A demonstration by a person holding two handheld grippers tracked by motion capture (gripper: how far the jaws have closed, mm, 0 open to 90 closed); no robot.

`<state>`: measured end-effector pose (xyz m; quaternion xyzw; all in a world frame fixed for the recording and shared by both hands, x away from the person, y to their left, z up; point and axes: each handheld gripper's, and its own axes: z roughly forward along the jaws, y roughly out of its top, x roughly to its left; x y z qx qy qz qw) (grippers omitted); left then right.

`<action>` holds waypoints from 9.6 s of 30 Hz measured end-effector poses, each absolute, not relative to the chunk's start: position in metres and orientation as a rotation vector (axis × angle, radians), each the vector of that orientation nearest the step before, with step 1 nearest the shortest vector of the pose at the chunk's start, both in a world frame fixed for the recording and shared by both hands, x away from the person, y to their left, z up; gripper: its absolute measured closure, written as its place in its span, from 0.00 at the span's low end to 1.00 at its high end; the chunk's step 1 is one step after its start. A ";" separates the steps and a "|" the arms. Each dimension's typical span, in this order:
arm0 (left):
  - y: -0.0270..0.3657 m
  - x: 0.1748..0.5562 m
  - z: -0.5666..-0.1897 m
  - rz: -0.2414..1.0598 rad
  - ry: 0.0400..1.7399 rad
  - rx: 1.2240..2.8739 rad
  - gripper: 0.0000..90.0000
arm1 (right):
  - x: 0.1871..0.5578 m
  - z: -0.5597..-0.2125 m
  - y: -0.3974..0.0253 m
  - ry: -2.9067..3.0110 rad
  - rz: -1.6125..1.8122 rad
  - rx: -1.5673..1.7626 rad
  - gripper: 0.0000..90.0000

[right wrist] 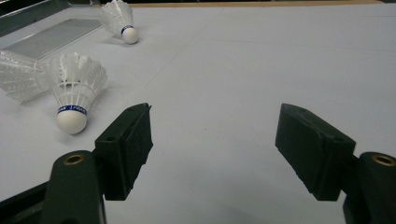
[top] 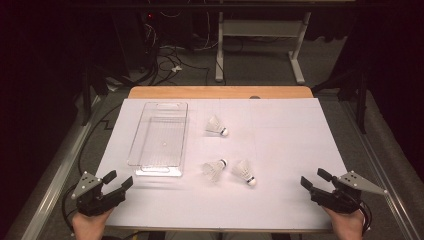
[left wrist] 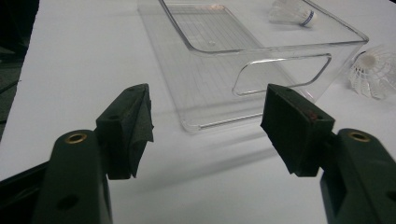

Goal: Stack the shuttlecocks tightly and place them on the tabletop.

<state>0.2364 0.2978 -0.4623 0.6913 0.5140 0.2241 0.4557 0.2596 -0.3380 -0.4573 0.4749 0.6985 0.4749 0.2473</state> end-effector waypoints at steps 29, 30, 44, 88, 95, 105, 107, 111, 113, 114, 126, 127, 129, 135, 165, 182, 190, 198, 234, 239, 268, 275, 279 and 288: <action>0.273 0.232 -0.458 0.497 1.195 1.740 0.42 | 0.259 -0.457 -0.337 1.911 1.298 1.289 0.31; 0.271 0.232 -0.458 0.497 1.190 1.742 0.42 | 0.259 -0.457 -0.337 1.913 1.298 1.290 0.31; 0.255 0.233 -0.457 0.474 1.144 1.786 0.44 | 0.259 -0.457 -0.337 1.915 1.300 1.290 0.31; 0.202 0.238 -0.455 0.415 1.007 1.906 0.41 | 0.259 -0.457 -0.336 1.917 1.301 1.291 0.30; 0.191 0.240 -0.455 0.414 0.987 1.923 0.41 | 0.259 -0.457 -0.336 1.918 1.303 1.291 0.30; 0.173 0.244 -0.454 0.405 0.960 1.935 0.41 | 0.259 -0.457 -0.336 1.921 1.306 1.289 0.30; 0.169 0.245 -0.454 0.402 0.954 1.936 0.41 | 0.259 -0.457 -0.336 1.922 1.307 1.289 0.30; 0.161 0.247 -0.454 0.397 0.942 1.940 0.41 | 0.259 -0.457 -0.336 1.923 1.310 1.286 0.30; 0.157 0.248 -0.454 0.395 0.937 1.943 0.41 | 0.259 -0.457 -0.336 1.924 1.311 1.283 0.30; 0.156 0.249 -0.453 0.394 0.937 1.943 0.41 | 0.259 -0.457 -0.336 1.924 1.311 1.283 0.30; 0.137 0.258 -0.451 0.403 0.937 1.949 0.43 | 0.258 -0.457 -0.335 1.929 1.316 1.278 0.30; 0.135 0.259 -0.450 0.405 0.935 1.948 0.43 | 0.259 -0.457 -0.335 1.930 1.314 1.278 0.30; 0.133 0.261 -0.449 0.397 0.931 1.944 0.43 | 0.258 -0.457 -0.335 1.929 1.315 1.278 0.30; 0.126 0.265 -0.447 0.393 0.928 1.934 0.43 | 0.258 -0.456 -0.335 1.927 1.320 1.280 0.30; 0.092 0.298 -0.426 0.350 1.002 1.970 0.44 | 0.259 -0.457 -0.335 1.939 1.327 1.279 0.30; 0.081 0.324 -0.415 0.340 1.020 2.018 0.42 | 0.258 -0.457 -0.335 1.939 1.323 1.272 0.31; 0.077 0.339 -0.412 0.346 1.039 2.016 0.43 | 0.259 -0.457 -0.334 1.949 1.322 1.267 0.31; 0.073 0.352 -0.402 0.411 1.054 2.028 0.43 | 0.259 -0.457 -0.334 1.953 1.314 1.263 0.31; 0.071 0.424 -0.385 0.389 1.167 2.094 0.42 | 0.261 -0.458 -0.332 1.981 1.314 1.257 0.31; 0.066 0.436 -0.384 0.384 1.174 2.107 0.41 | 0.261 -0.458 -0.332 1.981 1.317 1.261 0.31; 0.059 0.490 -0.406 0.264 1.340 2.109 0.44 | 0.262 -0.459 -0.331 1.996 1.323 1.242 0.31; 0.061 0.495 -0.412 0.215 1.373 2.085 0.48 | 0.262 -0.459 -0.330 1.999 1.321 1.241 0.31; 0.060 0.498 -0.416 0.203 1.382 2.084 0.50 | 0.262 -0.459 -0.330 1.999 1.324 1.244 0.31; 0.061 0.501 -0.419 0.166 1.403 2.070 0.57 | 0.262 -0.459 -0.330 2.000 1.325 1.245 0.31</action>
